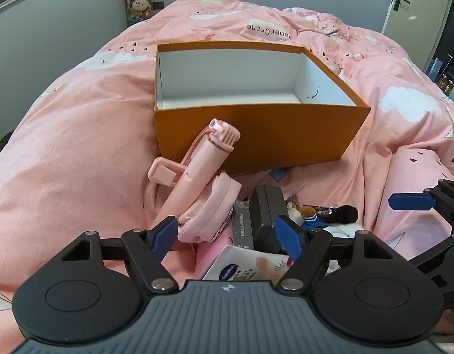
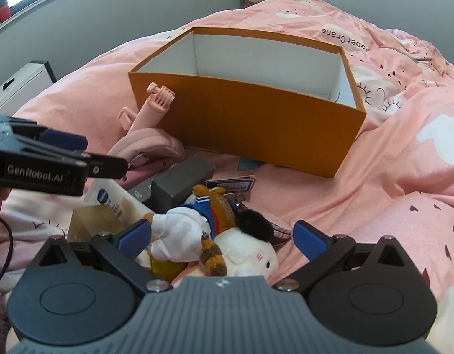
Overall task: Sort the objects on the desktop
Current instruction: 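Reach both grippers to the plush toys and close on them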
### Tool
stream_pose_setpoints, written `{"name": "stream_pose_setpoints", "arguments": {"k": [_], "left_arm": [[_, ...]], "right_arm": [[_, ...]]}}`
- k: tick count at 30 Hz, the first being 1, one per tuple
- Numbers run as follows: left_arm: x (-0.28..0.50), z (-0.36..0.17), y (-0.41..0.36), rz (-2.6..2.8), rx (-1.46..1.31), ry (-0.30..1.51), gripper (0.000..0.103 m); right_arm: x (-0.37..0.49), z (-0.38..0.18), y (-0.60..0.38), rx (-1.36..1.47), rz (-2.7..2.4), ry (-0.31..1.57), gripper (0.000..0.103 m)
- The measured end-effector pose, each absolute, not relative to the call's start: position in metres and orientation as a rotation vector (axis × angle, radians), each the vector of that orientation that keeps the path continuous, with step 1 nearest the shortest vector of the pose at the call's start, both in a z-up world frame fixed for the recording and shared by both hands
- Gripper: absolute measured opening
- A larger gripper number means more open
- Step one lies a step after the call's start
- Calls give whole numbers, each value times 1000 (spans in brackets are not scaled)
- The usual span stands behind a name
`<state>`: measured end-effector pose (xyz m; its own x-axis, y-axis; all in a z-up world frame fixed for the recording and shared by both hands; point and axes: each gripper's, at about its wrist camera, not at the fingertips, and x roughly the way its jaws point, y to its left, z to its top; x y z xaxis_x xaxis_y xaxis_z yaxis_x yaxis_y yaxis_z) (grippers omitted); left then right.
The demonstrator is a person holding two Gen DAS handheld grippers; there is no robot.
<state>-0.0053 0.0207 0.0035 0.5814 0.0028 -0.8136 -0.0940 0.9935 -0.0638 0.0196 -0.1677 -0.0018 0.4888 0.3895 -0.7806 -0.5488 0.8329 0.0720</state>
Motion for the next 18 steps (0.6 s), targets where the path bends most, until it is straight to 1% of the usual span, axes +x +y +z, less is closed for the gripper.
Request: {"name": "stream_pose_setpoints", "arguments": {"k": [5,18], "left_arm": [[-2,1,17,55,-119,1034,87],[-3,2,10,50,-100,994,87]], "right_arm": [[20,-1,-170,-195,572,891,102],[21,-5,-180,-156,568,909,102]]}}
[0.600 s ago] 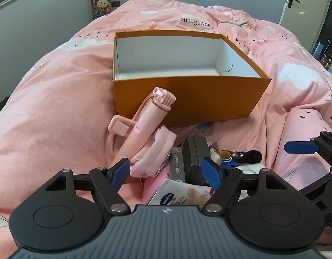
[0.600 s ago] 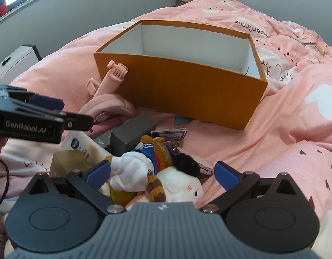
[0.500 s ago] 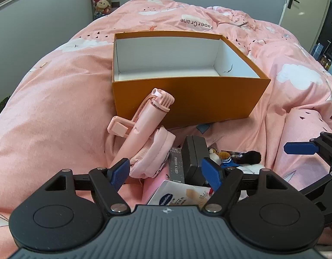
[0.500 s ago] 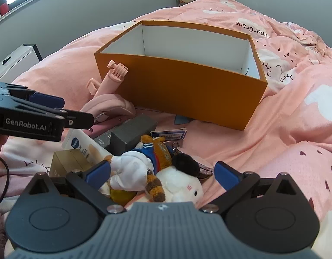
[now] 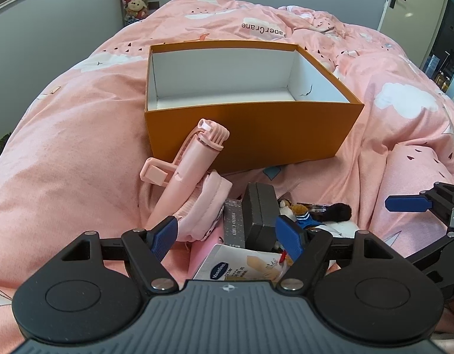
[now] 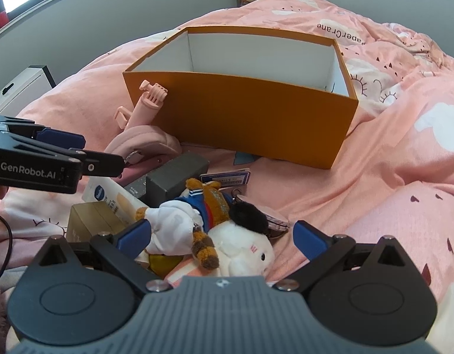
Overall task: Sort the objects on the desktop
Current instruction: 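Reach both grippers to the plush toys and close on them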
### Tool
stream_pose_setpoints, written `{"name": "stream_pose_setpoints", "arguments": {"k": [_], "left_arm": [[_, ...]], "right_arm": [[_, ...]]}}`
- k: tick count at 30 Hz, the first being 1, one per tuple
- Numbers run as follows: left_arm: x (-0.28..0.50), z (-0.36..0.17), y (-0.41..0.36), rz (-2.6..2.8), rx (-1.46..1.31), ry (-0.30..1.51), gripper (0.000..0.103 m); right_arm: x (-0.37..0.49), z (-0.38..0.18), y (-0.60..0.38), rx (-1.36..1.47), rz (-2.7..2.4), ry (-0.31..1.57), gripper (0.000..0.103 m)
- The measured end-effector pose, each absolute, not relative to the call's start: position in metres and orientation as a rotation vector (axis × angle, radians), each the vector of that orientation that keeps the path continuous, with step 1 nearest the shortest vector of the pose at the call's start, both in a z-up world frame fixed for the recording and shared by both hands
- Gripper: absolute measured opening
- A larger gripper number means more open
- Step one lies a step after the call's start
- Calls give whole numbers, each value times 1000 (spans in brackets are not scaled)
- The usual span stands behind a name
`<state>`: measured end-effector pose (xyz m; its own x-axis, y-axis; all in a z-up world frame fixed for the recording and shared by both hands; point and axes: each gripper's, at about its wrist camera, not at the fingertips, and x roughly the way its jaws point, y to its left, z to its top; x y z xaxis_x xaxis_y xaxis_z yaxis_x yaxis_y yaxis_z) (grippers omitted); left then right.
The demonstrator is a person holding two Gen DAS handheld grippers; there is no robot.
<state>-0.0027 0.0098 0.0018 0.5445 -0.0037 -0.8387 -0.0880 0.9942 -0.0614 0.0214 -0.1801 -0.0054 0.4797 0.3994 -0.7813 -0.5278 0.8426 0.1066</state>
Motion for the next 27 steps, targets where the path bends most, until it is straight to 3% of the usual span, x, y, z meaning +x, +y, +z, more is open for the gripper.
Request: {"name": "stream_pose_setpoints", "arguments": {"k": [8,12,16,27], "left_arm": [[-2,16,21,17,-156,996,79],[4,19,15,-105,-210,1041,71],[20,7,-3,-175,-279,1120,70],[63,-36,-36,-165,-207,1324,70]], "right_arm": [[38,8,-197,-68,571,940,100],[51,7,-203,-26,551,1010,76],[54,-4,-207,-23,526,1092,62],[37,-26,-212,-23,568,1141,61]]}}
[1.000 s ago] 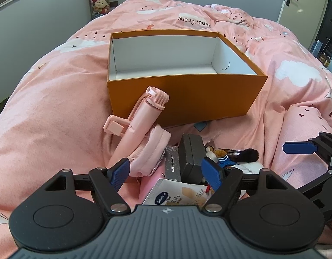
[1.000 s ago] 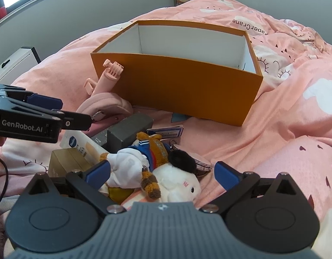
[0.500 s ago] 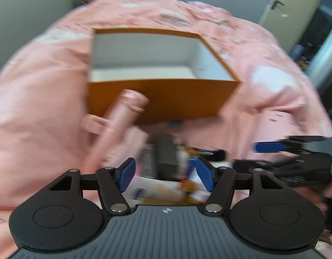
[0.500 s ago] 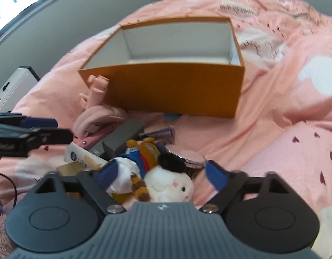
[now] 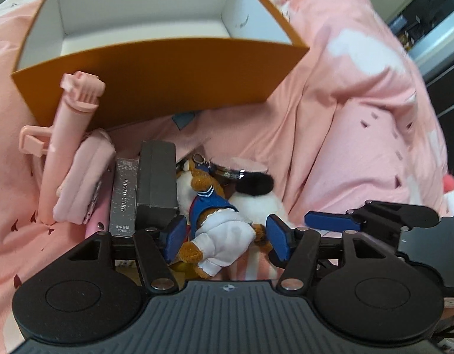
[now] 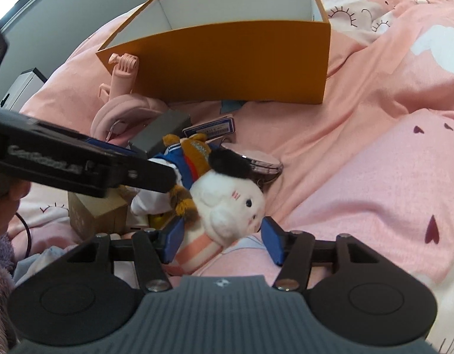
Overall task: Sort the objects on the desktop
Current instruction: 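Reach both grippers to the plush toys and close on them, then lift the brown dog plush with left gripper while right gripper lifts white puppy plush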
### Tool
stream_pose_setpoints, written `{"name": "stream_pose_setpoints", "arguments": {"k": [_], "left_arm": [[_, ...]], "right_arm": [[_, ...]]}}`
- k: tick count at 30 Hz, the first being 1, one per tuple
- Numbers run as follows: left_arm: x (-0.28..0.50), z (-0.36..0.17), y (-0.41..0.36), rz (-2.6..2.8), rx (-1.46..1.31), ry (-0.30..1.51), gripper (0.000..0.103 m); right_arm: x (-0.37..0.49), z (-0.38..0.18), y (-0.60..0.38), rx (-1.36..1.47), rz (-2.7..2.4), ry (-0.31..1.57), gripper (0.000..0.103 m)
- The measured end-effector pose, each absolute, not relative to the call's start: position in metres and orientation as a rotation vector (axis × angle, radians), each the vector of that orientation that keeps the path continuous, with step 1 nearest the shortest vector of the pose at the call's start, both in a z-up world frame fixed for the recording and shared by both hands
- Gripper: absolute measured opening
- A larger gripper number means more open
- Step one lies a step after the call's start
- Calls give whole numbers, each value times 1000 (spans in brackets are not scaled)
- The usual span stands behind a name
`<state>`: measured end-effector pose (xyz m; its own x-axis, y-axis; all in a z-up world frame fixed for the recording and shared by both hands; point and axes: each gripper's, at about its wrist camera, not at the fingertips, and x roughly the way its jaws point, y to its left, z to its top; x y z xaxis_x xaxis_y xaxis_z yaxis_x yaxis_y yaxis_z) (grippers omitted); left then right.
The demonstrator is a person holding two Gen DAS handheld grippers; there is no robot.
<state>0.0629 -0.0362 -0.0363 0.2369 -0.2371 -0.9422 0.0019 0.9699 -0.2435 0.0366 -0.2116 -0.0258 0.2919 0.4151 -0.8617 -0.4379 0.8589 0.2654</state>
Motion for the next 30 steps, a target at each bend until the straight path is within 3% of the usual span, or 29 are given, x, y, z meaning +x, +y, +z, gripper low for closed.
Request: {"name": "stream_pose_setpoints", "arguments": {"k": [14,21,24,30], "left_arm": [[82,-68,-40,-151,-256,1414,74],[80,-62,-32,-144,-261,1368,51],[78,-60,-31,-131,-262,1347,43],[69,-53,-31,-139,-252,1299,41]], "right_arm": [[46,-49,-202,-18,684,1176,78],[57,-64,-189,14,707,1219,92],[57,-70,-182,-23,688,1234,90],[51,-63,-190,-16,670,1207,81]]}}
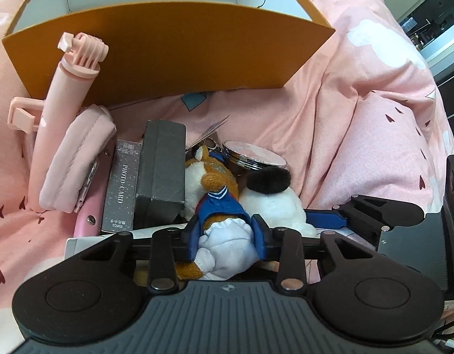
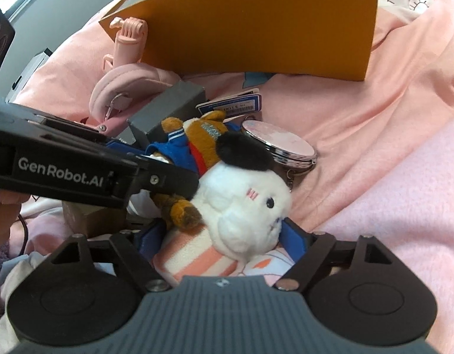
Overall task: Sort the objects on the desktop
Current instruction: 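Lift the brown dog plush with left gripper while right gripper lifts white puppy plush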
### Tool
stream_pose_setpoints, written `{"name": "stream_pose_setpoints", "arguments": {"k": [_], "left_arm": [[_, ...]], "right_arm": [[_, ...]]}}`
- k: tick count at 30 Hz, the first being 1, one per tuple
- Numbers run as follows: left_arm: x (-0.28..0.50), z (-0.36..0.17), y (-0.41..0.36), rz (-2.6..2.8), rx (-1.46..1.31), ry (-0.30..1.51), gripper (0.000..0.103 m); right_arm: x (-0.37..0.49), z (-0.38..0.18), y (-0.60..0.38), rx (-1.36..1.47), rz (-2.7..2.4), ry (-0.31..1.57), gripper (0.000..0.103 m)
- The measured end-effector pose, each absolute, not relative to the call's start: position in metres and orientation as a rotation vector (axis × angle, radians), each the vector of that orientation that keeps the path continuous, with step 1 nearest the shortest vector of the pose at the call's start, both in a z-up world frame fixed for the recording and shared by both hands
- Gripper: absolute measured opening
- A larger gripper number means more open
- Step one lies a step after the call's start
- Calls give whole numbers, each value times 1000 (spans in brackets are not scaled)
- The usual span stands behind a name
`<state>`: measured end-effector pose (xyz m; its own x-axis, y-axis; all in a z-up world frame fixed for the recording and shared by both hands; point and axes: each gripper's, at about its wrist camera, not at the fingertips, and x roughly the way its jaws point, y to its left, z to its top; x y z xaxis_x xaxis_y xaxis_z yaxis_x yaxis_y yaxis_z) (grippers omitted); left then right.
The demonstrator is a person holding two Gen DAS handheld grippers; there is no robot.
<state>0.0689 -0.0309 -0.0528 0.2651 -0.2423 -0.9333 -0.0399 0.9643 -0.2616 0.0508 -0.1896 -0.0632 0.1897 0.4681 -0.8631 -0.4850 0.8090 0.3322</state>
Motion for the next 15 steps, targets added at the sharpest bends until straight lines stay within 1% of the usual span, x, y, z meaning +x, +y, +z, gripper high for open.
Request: {"name": "stream_pose_setpoints", "arguments": {"k": [6,9,15], "left_arm": [[62,-32,-28,-166,-284,1203,40],[61,-14,-25,-179,-303,1132,40],[65,13,-24,-183,-284,992,40]], "right_arm": [[45,-47,-195,-39,661,1156,79],[49,-33,-205,-22,647,1122,75],[67,-6,-226,-31,588,1028,75]]}}
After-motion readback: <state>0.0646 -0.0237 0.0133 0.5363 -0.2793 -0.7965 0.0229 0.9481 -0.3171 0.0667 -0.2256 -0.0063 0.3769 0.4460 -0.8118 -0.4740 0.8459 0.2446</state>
